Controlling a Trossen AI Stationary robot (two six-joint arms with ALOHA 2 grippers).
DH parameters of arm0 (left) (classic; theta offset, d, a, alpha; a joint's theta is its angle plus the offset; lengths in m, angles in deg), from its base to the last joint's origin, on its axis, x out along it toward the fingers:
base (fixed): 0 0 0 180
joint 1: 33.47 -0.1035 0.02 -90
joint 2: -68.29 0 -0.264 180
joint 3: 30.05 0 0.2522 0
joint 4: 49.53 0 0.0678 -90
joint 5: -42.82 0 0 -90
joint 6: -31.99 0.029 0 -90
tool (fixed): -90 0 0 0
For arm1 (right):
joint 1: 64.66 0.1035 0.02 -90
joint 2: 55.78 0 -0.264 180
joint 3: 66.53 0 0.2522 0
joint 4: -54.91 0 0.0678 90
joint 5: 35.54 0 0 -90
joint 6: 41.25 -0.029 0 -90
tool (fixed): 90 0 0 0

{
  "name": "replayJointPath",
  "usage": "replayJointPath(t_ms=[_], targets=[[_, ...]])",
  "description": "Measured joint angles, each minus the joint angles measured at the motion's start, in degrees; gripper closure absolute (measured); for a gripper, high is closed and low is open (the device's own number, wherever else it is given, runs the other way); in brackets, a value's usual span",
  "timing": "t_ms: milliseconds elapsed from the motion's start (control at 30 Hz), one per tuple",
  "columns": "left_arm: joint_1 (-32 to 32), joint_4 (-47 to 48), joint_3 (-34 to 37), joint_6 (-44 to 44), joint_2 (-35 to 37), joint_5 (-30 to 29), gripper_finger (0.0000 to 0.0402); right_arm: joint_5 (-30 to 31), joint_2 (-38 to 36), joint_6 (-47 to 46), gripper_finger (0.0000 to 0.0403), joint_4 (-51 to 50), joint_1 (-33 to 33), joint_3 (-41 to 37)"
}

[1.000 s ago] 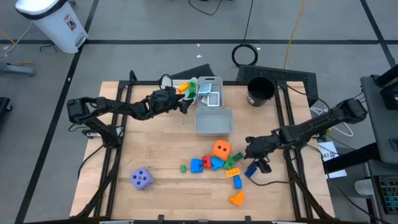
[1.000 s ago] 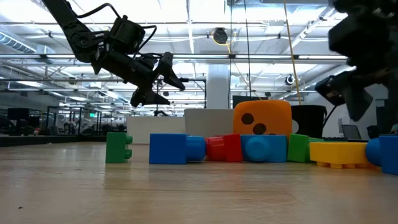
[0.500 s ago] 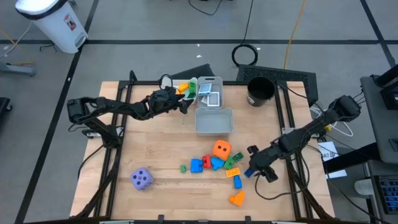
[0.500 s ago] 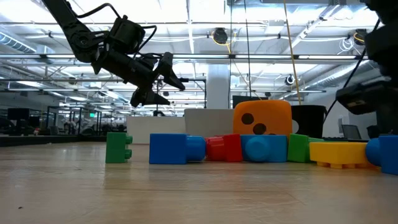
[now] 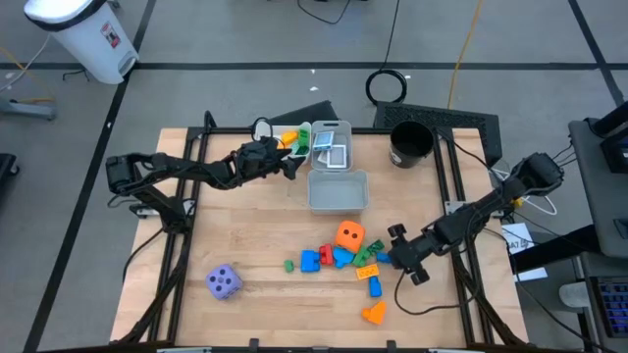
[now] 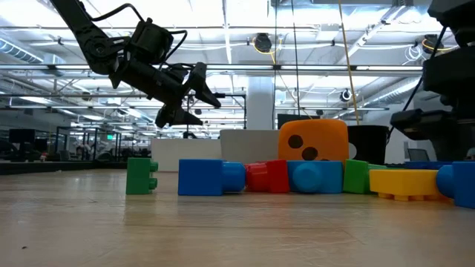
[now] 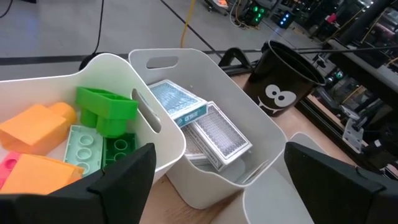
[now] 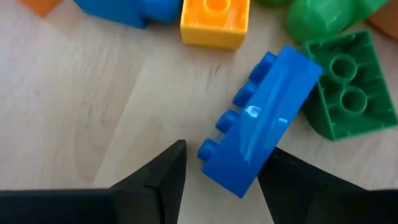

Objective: Pick & Place Toys
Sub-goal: Put the blue game piece into the white bin

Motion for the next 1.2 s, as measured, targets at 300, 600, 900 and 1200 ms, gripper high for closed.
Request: replayJointPath(t_ms=[300, 600, 900, 1200], targets=[[0.0, 0.0, 0.0, -0.3, 0.0, -0.1, 0.0041, 1.0, 0.1, -2.4, 0.0256, 4.2, 0.0, -0.1], [0.0, -0.2, 0.0, -2.2, 0.0, -0.1, 0.0041, 3.0, -1.0, -3.7, 0.0326, 2.8, -0.1, -0.1], [1.1, -0.4, 0.0, -4.7, 0.0, 1.1, 0.0041, 2.4, -14.0, -3.6, 0.0347, 1.0, -0.1, -0.1], [5.6, -10.9, -0.7, 0.3, -0.1, 5.5, 0.0041, 14.8, -24.1, 6.6, 0.0345, 14.0, -3.7, 0.0]])
